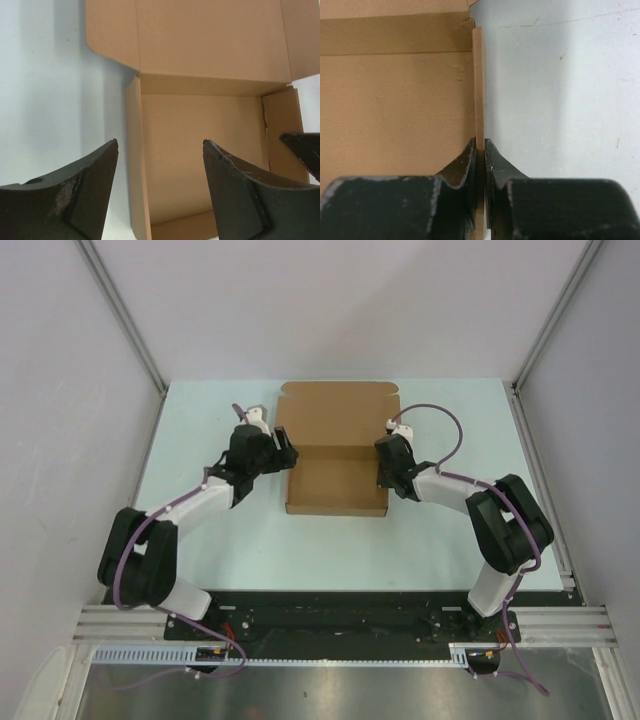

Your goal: Fold the paper box

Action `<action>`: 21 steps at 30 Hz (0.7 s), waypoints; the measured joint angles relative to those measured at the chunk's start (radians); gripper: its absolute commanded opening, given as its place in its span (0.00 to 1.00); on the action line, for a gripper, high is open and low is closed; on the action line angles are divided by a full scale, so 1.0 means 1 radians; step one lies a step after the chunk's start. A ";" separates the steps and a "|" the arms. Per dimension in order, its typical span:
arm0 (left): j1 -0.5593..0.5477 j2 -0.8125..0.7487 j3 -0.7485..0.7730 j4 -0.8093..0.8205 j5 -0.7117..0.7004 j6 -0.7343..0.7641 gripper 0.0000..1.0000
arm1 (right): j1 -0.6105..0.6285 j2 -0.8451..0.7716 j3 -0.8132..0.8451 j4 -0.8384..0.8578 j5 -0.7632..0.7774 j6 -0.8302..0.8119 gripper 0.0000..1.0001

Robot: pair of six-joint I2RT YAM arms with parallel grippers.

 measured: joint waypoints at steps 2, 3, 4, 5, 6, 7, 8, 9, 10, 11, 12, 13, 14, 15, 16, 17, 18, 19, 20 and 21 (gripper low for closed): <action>0.018 0.041 0.015 0.023 0.020 0.006 0.73 | 0.001 0.000 -0.002 0.006 -0.006 -0.008 0.00; 0.028 0.062 0.019 0.033 0.031 0.006 0.73 | 0.002 0.000 -0.002 0.008 -0.010 -0.012 0.00; 0.033 0.077 0.022 0.040 0.036 0.007 0.73 | 0.002 0.000 -0.003 0.011 -0.013 -0.015 0.00; 0.039 0.092 0.023 0.045 0.041 0.009 0.73 | 0.002 0.000 -0.003 0.013 -0.018 -0.019 0.00; 0.041 0.103 0.023 0.046 0.042 0.011 0.73 | 0.002 0.000 -0.004 0.014 -0.021 -0.021 0.00; 0.043 0.114 0.023 0.046 0.042 0.013 0.73 | 0.001 0.000 -0.004 0.015 -0.023 -0.023 0.00; 0.043 0.122 0.023 0.047 0.043 0.014 0.72 | 0.001 0.000 -0.004 0.016 -0.025 -0.026 0.00; 0.043 0.130 0.023 0.047 0.046 0.014 0.71 | -0.001 0.000 -0.004 0.017 -0.028 -0.029 0.00; 0.043 0.137 0.022 0.048 0.052 0.014 0.69 | -0.001 0.000 -0.004 0.018 -0.029 -0.030 0.00; 0.043 0.143 0.022 0.051 0.058 0.014 0.59 | -0.002 0.000 -0.004 0.018 -0.031 -0.030 0.00; 0.043 0.149 0.022 0.054 0.061 0.014 0.52 | -0.004 0.000 -0.004 0.019 -0.033 -0.031 0.00; 0.043 0.156 0.022 0.059 0.062 0.014 0.46 | -0.005 0.000 -0.004 0.019 -0.035 -0.031 0.00; 0.043 0.163 0.022 0.061 0.063 0.012 0.35 | -0.005 0.000 -0.005 0.020 -0.036 -0.032 0.00; 0.043 0.172 0.022 0.063 0.064 0.013 0.31 | -0.005 0.000 -0.005 0.021 -0.037 -0.032 0.00; 0.043 0.181 0.022 0.064 0.064 0.013 0.28 | -0.005 0.000 -0.005 0.021 -0.038 -0.032 0.00; 0.043 0.192 0.022 0.065 0.064 0.013 0.27 | -0.005 0.000 -0.005 0.021 -0.038 -0.032 0.00; 0.043 0.201 0.022 0.064 0.064 0.015 0.26 | -0.005 0.000 -0.005 0.021 -0.038 -0.032 0.00; 0.043 0.207 0.022 0.064 0.063 0.013 0.26 | -0.005 0.000 -0.005 0.021 -0.038 -0.032 0.00; 0.043 0.211 0.022 0.063 0.063 0.013 0.26 | -0.005 0.000 -0.005 0.021 -0.038 -0.032 0.00; 0.043 0.213 0.022 0.063 0.063 0.013 0.26 | -0.005 0.000 -0.005 0.022 -0.038 -0.032 0.00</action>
